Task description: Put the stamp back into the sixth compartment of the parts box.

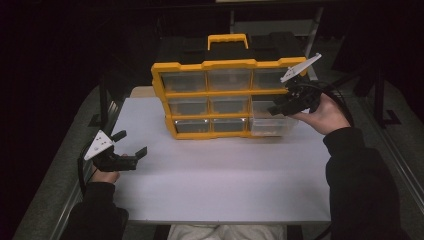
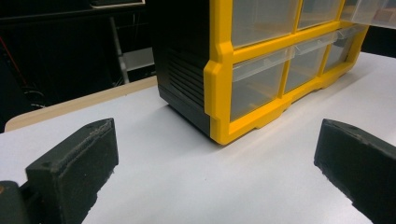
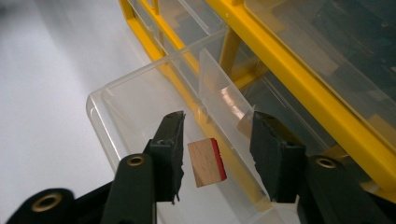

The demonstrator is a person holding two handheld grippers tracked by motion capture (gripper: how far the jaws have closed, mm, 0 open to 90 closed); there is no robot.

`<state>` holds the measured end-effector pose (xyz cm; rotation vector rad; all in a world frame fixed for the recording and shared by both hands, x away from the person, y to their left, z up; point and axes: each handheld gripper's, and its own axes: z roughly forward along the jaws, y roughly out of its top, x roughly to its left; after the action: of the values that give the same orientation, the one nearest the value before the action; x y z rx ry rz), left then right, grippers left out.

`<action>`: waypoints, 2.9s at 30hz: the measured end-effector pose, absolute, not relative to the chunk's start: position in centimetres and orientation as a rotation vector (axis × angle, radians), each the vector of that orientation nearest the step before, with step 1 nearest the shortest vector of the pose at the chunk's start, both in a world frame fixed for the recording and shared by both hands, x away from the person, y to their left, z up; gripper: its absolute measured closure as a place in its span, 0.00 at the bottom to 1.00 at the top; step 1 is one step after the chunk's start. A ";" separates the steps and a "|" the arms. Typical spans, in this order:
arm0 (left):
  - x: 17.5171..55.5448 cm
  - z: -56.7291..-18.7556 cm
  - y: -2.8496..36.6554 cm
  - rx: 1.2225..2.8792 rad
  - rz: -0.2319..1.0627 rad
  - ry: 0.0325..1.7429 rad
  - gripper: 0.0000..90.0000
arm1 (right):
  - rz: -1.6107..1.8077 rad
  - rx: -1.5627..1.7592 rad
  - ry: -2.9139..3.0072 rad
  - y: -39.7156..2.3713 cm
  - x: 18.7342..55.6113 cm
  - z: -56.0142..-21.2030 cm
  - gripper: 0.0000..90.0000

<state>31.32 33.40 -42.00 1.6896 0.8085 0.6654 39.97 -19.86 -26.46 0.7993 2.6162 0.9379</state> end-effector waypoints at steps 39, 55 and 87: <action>31.3 -42.0 33.3 1.688 0.664 0.810 0.00 | 1.022 0.926 2.459 -24.2 34.8 -26.2 0.00; 31.3 -42.0 33.3 1.683 0.662 0.812 0.00 | 1.075 0.948 2.421 -25.9 33.1 -28.8 0.00; 31.3 -42.0 33.3 1.684 0.665 0.809 0.00 | 1.162 0.997 2.339 -27.8 30.7 -34.7 0.00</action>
<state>31.29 33.32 -41.99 1.6843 0.8089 0.6647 30.70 -27.76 -34.65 0.9973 2.3386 1.1624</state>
